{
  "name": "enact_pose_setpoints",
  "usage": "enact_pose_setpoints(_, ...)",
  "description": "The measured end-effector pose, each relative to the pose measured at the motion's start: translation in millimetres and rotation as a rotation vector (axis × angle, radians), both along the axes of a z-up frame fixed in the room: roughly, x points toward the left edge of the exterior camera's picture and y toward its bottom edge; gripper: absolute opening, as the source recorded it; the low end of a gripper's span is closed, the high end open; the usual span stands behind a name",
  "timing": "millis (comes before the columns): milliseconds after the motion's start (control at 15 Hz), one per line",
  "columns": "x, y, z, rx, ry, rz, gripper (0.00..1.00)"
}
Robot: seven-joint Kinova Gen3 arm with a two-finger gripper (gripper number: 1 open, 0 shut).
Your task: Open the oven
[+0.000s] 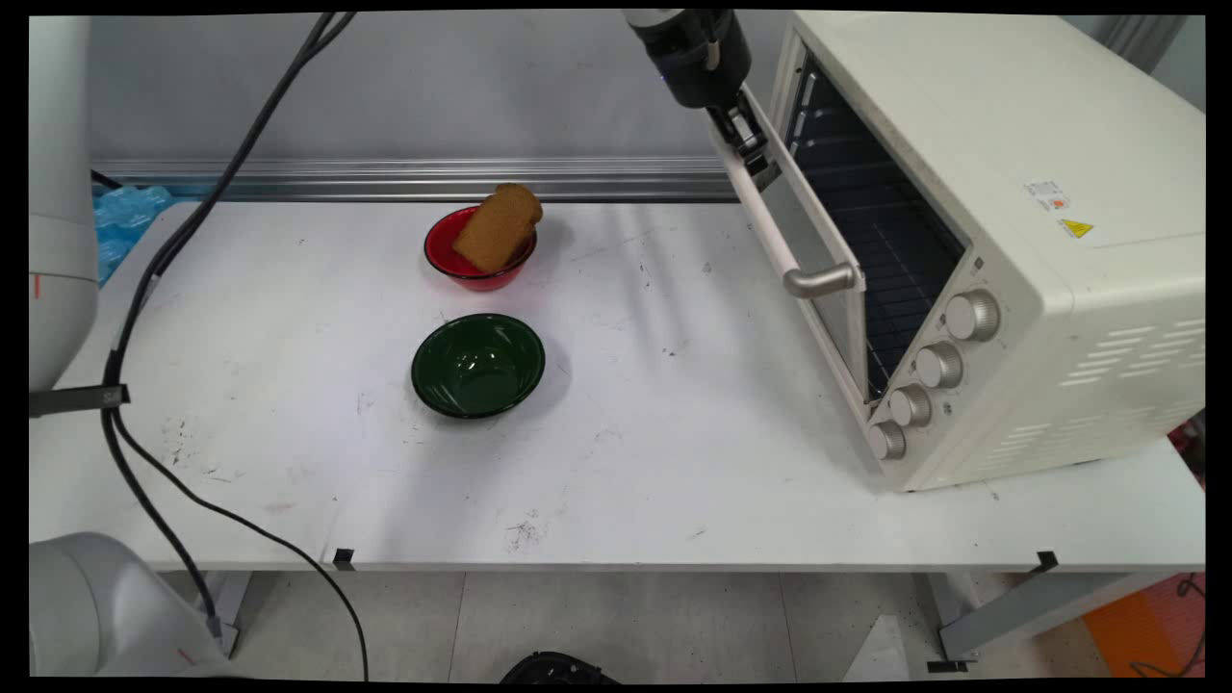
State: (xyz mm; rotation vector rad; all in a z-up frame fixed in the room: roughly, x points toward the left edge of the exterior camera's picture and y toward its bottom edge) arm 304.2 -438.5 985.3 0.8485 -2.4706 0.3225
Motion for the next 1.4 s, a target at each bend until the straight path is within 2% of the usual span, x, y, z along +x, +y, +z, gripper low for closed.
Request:
enact_pose_setpoints(667, 15, 2, -29, 0.01, -0.011, -0.011, 0.0)
enact_pose_setpoints(1400, 31, 7, -65, 0.012, 0.009, -0.032, 0.0)
